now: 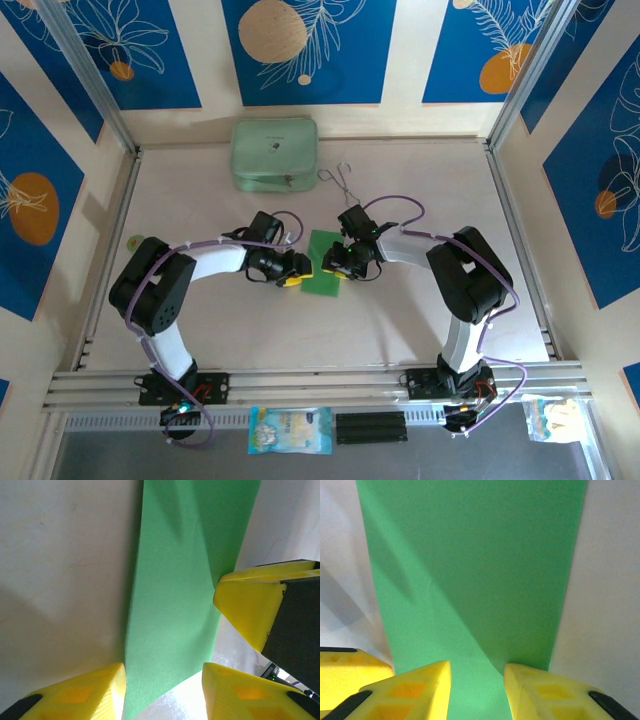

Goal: Fold a paper plane with a square sheet of paper (pick it up from the middle)
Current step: Third fold the triangle at the center of the table.

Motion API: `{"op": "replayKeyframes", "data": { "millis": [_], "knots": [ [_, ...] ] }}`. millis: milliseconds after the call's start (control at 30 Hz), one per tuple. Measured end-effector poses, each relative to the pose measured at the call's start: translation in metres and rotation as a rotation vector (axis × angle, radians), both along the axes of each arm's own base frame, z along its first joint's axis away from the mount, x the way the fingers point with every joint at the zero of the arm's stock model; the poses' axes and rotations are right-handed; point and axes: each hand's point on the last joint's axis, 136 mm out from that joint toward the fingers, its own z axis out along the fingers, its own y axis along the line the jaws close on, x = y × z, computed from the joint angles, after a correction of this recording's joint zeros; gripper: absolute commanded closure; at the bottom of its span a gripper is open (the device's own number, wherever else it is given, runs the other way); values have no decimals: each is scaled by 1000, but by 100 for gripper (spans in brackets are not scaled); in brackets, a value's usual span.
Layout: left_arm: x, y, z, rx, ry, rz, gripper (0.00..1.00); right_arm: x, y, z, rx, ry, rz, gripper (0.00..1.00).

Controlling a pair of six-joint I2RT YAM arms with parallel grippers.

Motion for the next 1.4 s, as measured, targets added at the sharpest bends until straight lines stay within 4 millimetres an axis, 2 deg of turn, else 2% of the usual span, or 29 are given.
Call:
{"op": "replayKeyframes", "data": {
  "millis": [167,333,467,700,1067,1400],
  "knots": [
    [0,4,-2,32,-8,-6,50,0,0,0,4,1,-1,63],
    [-1,6,-5,48,-1,-2,52,0,0,0,9,2,2,63],
    [-2,4,-9,43,15,-11,54,0,0,0,9,1,5,63],
    [-4,-11,2,-20,11,-67,58,1,-1,0,17,4,2,63],
    [10,-15,10,-69,-14,-43,64,1,-3,0,40,-5,1,63],
    [22,-12,-6,-68,9,-11,66,3,-5,0,41,-12,6,63]
  ]
}}
